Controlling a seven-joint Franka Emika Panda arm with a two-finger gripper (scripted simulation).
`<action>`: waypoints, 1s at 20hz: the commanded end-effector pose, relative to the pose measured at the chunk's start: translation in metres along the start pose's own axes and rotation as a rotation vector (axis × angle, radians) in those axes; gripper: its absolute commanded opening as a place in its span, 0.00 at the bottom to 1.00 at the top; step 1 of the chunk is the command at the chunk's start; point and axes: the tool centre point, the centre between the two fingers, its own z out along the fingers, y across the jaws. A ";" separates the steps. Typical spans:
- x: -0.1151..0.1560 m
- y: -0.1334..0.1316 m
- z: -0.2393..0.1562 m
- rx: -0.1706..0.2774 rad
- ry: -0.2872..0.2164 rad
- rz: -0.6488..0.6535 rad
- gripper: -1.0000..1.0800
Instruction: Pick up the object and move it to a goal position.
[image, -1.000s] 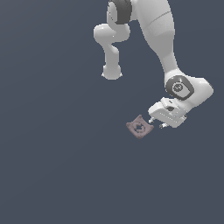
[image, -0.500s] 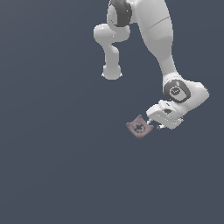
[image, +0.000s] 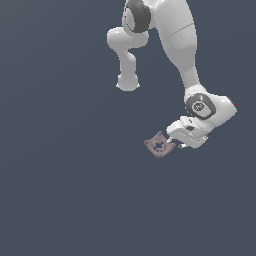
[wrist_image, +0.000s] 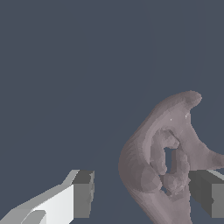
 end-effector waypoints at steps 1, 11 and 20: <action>-0.001 0.000 0.011 -0.001 -0.001 0.000 0.81; -0.001 0.000 0.022 -0.001 -0.001 0.000 0.00; 0.001 0.000 0.016 0.008 0.007 -0.002 0.00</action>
